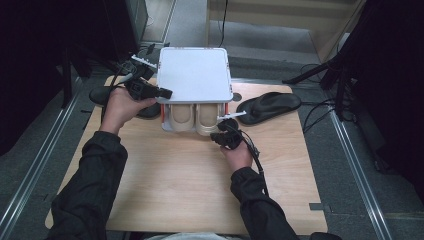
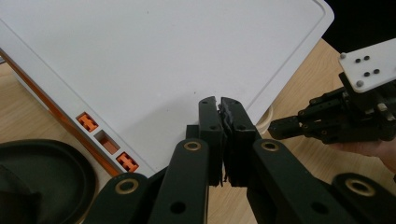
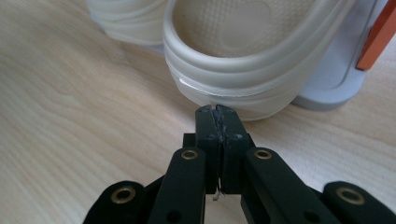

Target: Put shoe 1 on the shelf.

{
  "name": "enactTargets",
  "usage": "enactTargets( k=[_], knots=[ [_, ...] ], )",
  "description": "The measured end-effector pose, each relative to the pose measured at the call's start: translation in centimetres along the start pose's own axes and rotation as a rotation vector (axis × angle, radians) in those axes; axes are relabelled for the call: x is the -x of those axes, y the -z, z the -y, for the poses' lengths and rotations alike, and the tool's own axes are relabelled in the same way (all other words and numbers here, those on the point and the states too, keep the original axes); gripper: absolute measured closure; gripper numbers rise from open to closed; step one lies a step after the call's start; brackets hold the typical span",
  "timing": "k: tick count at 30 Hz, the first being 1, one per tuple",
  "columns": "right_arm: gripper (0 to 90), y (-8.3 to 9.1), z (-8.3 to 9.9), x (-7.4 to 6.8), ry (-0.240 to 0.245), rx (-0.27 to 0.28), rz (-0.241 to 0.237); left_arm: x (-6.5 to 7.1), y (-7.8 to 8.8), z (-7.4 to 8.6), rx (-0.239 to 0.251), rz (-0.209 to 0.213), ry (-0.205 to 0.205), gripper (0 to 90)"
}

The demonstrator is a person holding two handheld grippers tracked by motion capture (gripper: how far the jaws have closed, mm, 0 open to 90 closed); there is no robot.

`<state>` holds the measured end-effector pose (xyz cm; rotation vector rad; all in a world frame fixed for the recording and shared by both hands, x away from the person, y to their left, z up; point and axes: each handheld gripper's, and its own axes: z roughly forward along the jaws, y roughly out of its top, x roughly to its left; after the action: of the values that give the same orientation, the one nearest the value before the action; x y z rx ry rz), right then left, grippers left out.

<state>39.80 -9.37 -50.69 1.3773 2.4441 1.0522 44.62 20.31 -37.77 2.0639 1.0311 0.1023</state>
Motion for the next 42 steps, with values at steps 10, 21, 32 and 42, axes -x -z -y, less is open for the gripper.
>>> enactTargets(
  k=[10, 21, 32, 42],
  knots=[
    [89.6, -1.4, -1.4, -0.4, -0.008, -0.003, 0.015, 0.0, 0.0, 0.0, 0.005, 0.002, -0.003, 86.8],
    [88.0, -0.1, -1.0, -0.5, 0.003, 0.021, -0.008, 0.2, 0.1, -0.1, 0.007, -0.011, -0.010, 82.2],
    [78.6, 3.0, 0.5, -1.1, 0.050, 0.052, -0.087, 0.5, 1.7, 0.9, 0.032, -0.005, 0.029, 48.8],
    [65.0, 5.4, 1.4, -0.9, 0.077, 0.106, -0.179, 0.4, 4.1, 2.8, 0.048, -0.049, 0.058, 40.6]
  ],
)
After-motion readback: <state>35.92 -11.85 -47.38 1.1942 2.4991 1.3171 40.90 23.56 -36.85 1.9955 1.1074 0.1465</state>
